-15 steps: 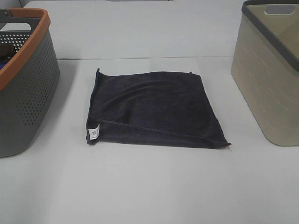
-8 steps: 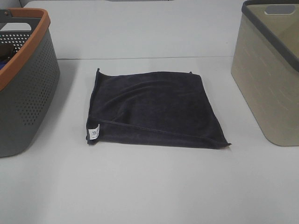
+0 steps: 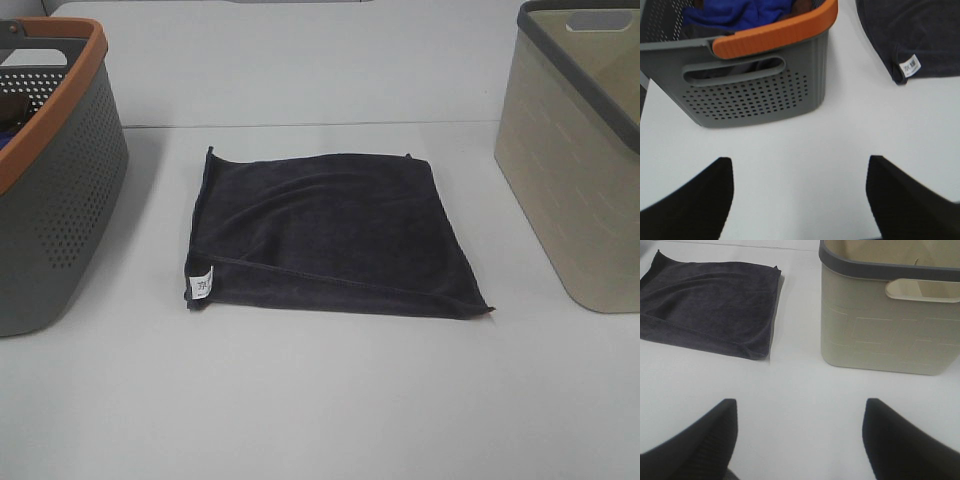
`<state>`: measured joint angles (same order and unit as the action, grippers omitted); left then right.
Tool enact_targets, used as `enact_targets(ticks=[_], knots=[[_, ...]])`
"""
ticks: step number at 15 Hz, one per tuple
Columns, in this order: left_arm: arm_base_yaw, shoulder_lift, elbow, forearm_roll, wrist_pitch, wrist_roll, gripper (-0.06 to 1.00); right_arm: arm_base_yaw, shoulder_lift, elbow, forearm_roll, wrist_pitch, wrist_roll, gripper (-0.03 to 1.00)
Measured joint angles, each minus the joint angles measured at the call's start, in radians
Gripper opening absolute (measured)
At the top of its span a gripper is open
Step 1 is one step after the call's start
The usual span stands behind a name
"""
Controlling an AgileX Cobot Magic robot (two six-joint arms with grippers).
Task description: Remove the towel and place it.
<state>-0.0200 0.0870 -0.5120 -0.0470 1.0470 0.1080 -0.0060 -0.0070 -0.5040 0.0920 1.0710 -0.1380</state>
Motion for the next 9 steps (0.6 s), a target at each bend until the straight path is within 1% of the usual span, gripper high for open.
enact_targets(ticks=[3, 7, 9], knots=[[0.0, -0.088, 0.003, 0.0, 0.0, 0.0, 0.71, 0.0, 0.0, 0.0, 0.001, 0.0, 0.0, 0.67], [0.0, -0.092, 0.003, 0.0, 0.0, 0.0, 0.71, 0.0, 0.0, 0.0, 0.001, 0.0, 0.0, 0.67], [-0.013, -0.092, 0.003, 0.0, 0.0, 0.0, 0.71, 0.003, 0.0, 0.0, 0.001, 0.0, 0.0, 0.67]])
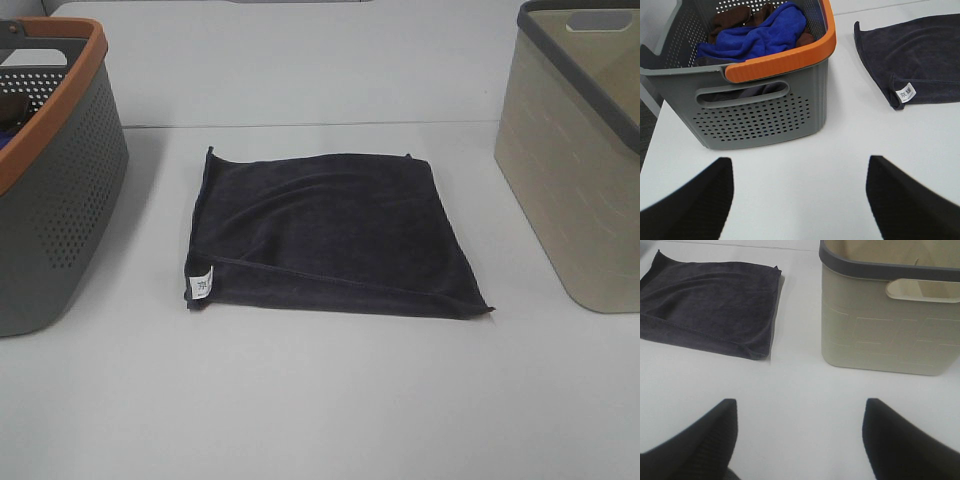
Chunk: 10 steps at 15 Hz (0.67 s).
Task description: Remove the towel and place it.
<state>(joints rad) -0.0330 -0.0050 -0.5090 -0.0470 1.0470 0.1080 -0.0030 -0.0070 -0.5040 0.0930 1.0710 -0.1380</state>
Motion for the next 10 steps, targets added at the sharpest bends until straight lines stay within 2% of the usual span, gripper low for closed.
enact_targets(ticks=[3, 10], knots=[[-0.019, 0.0, 0.0, -0.001, 0.0, 0.0, 0.71, 0.05, 0.0, 0.0, 0.005, 0.0, 0.0, 0.67], [-0.019, 0.0, 0.0, -0.001, 0.0, 0.001, 0.71, 0.05, 0.0, 0.0, 0.005, 0.0, 0.001, 0.67]])
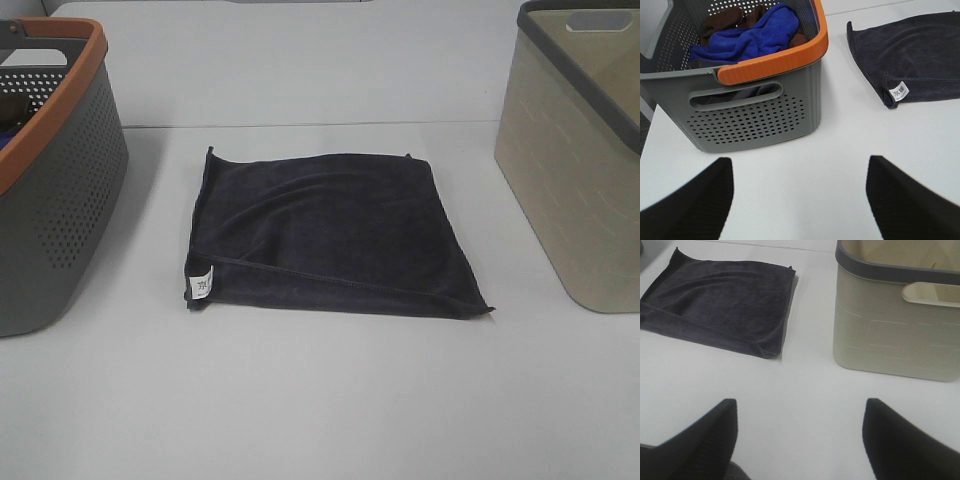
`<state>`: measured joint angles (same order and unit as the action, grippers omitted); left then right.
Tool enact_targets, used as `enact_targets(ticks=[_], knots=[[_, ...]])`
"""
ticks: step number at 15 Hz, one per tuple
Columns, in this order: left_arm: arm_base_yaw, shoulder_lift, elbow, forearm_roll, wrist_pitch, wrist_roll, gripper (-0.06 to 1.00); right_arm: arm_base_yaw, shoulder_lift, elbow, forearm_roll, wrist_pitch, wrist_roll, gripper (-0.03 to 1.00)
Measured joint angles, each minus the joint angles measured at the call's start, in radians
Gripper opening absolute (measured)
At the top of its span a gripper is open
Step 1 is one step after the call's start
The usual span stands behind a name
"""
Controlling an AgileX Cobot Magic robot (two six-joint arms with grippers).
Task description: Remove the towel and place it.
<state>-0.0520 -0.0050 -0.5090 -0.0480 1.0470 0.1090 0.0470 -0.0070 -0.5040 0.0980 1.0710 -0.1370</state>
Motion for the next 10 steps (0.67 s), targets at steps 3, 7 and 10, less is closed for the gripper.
enact_targets(ticks=[3, 7, 10], knots=[[0.0, 0.0, 0.0, 0.0, -0.001, 0.0, 0.71, 0.0, 0.0, 0.0, 0.0, 0.0, 0.0, 0.67], [0.0, 0.0, 0.0, 0.0, -0.001, 0.001, 0.71, 0.0, 0.0, 0.0, 0.0, 0.0, 0.0, 0.67], [0.0, 0.0, 0.0, 0.0, -0.001, 0.001, 0.71, 0.0, 0.0, 0.0, 0.0, 0.0, 0.0, 0.67]])
